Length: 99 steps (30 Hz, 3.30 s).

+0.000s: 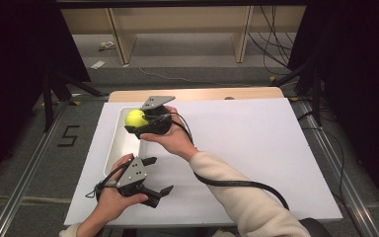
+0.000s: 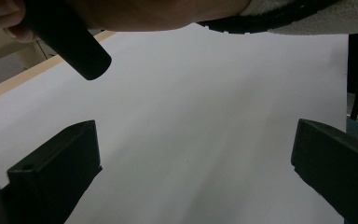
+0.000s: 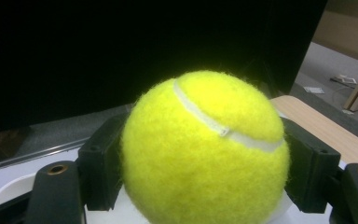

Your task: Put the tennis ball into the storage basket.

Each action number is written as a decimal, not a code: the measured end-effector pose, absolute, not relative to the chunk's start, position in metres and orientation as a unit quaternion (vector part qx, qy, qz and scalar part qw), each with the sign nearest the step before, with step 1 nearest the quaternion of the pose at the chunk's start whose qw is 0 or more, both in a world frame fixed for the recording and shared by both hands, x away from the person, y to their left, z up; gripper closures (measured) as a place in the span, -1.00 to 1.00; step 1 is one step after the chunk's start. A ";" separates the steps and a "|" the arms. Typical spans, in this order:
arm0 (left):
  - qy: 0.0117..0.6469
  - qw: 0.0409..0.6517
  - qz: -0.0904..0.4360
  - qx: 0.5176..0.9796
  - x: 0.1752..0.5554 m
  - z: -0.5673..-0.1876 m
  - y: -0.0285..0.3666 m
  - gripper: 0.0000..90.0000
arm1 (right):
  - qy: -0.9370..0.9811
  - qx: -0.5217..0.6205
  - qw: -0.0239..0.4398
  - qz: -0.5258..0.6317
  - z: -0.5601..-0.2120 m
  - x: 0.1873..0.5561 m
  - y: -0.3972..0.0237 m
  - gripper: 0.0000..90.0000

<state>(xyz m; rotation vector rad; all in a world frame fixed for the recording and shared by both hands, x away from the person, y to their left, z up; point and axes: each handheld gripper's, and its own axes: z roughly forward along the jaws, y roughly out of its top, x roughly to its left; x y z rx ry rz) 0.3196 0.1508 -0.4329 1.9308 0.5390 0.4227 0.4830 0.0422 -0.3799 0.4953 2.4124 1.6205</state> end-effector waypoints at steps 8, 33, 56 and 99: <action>0.224 0.519 0.175 0.806 0.320 -0.433 0.151 -0.99 | 0.818 0.161 0.095 0.544 -0.380 0.484 0.049 -0.40; 0.221 0.520 0.174 0.807 0.319 -0.433 0.150 -0.99 | 0.835 0.151 0.079 0.524 -0.388 0.491 0.064 -0.40; 0.220 0.519 0.174 0.807 0.318 -0.433 0.150 -0.99 | 0.854 0.154 0.063 0.493 -0.407 0.503 0.082 -0.41; 0.218 0.517 0.172 0.809 0.318 -0.433 0.149 -0.99 | 0.871 0.162 0.052 0.462 -0.427 0.504 0.091 -0.42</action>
